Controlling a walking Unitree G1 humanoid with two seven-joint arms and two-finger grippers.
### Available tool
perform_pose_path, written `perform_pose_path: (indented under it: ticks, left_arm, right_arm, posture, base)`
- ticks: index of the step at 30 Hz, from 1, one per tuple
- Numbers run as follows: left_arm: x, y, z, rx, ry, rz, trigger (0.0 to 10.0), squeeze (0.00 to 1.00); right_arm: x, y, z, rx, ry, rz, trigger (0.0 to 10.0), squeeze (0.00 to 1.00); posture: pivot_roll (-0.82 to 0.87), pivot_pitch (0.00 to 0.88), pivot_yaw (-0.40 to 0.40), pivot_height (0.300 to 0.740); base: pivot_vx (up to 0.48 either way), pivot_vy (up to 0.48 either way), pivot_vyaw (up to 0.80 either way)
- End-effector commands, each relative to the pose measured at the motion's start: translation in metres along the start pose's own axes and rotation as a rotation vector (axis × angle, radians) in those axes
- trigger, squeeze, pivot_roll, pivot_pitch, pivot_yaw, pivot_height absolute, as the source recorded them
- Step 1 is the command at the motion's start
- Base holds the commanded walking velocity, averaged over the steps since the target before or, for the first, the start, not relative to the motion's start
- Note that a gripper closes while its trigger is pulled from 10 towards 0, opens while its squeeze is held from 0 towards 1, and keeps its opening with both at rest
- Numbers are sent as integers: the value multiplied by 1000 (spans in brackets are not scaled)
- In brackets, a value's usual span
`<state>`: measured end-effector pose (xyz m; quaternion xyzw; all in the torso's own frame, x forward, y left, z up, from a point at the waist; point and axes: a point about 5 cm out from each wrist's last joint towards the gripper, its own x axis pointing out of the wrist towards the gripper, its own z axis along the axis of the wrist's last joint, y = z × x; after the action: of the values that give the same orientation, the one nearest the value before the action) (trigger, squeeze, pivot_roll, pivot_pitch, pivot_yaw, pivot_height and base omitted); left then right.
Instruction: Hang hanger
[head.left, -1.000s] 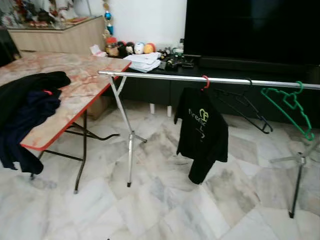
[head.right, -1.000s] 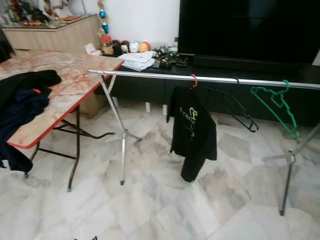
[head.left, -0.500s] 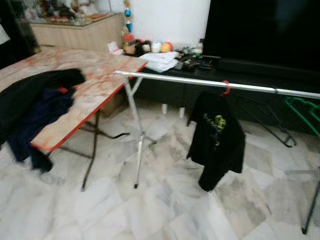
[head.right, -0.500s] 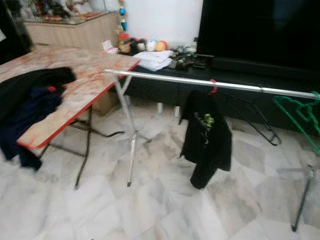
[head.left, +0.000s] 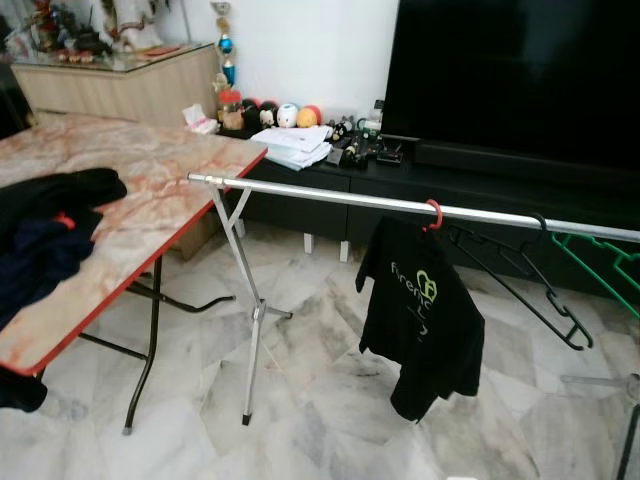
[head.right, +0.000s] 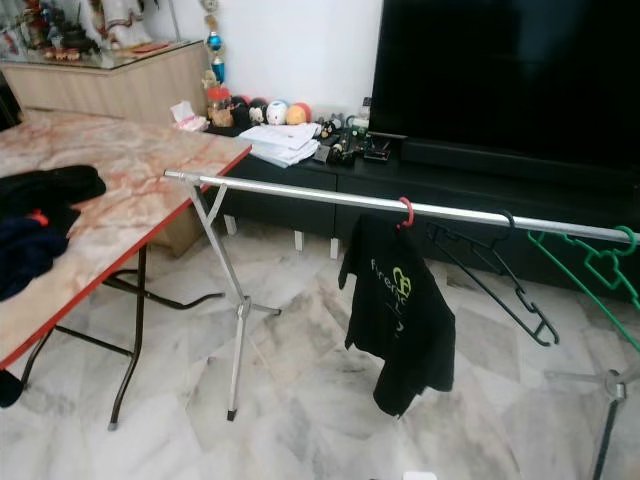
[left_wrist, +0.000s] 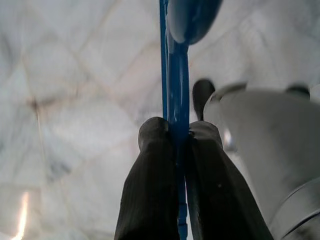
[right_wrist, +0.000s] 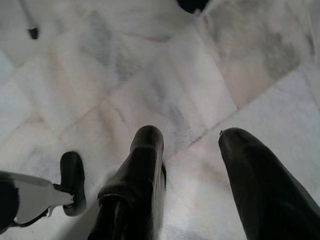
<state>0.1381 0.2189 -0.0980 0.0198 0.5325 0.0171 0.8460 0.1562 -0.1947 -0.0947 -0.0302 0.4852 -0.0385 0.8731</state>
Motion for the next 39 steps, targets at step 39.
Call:
perform_pose_path:
  ticks: [39]
  left_arm:
    - [1,-5,5,6,-25,-5,10000,0]
  right_arm:
    - [0,-4,1,-3,-1,-3,10000,0]
  posture:
    - [-52,0,37,740]
  base:
    - [344,0,-192]
